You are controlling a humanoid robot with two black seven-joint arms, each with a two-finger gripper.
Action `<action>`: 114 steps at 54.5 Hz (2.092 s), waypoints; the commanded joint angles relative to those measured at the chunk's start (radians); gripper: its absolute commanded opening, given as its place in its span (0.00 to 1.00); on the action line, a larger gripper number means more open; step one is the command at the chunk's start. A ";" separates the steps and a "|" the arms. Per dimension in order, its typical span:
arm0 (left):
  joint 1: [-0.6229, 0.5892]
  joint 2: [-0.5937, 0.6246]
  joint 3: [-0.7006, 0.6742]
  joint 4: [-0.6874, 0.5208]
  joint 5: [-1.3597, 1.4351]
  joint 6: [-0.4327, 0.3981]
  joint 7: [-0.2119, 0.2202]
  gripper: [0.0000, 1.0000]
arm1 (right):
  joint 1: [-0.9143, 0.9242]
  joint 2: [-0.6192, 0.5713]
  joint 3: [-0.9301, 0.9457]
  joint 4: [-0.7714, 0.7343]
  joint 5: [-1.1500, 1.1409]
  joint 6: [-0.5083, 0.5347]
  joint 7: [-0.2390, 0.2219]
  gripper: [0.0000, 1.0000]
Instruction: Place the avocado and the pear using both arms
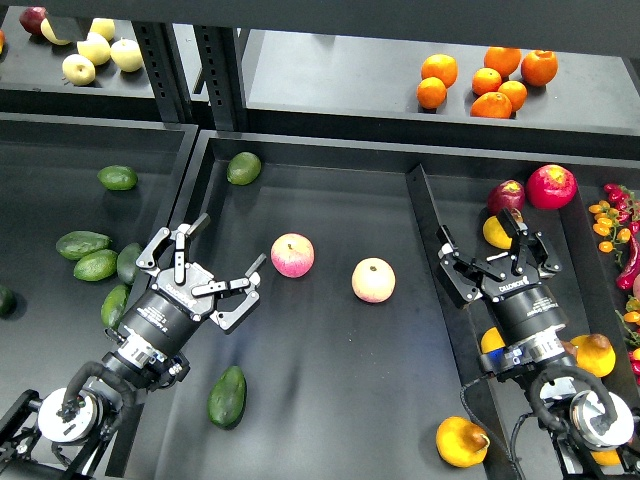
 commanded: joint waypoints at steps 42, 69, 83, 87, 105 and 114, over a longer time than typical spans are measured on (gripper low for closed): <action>0.023 0.000 0.002 -0.003 -0.007 0.000 0.011 1.00 | -0.015 0.000 -0.003 0.000 0.000 0.003 0.001 1.00; 0.009 0.000 0.002 -0.004 0.001 0.000 0.012 1.00 | -0.037 0.000 0.012 0.000 0.000 0.010 0.003 1.00; -0.031 0.000 0.004 0.003 0.056 0.000 0.015 1.00 | -0.041 0.000 0.031 -0.001 0.000 0.010 0.001 1.00; -0.042 0.000 0.006 0.006 0.115 0.000 0.020 1.00 | -0.041 0.000 0.032 -0.001 0.000 0.010 0.001 1.00; -0.161 0.138 0.128 0.036 0.167 0.000 0.072 1.00 | -0.035 0.000 0.060 -0.001 0.003 0.004 0.000 1.00; -0.272 0.331 0.290 0.039 0.165 0.000 0.079 1.00 | -0.018 0.000 0.071 -0.001 0.003 -0.011 0.001 1.00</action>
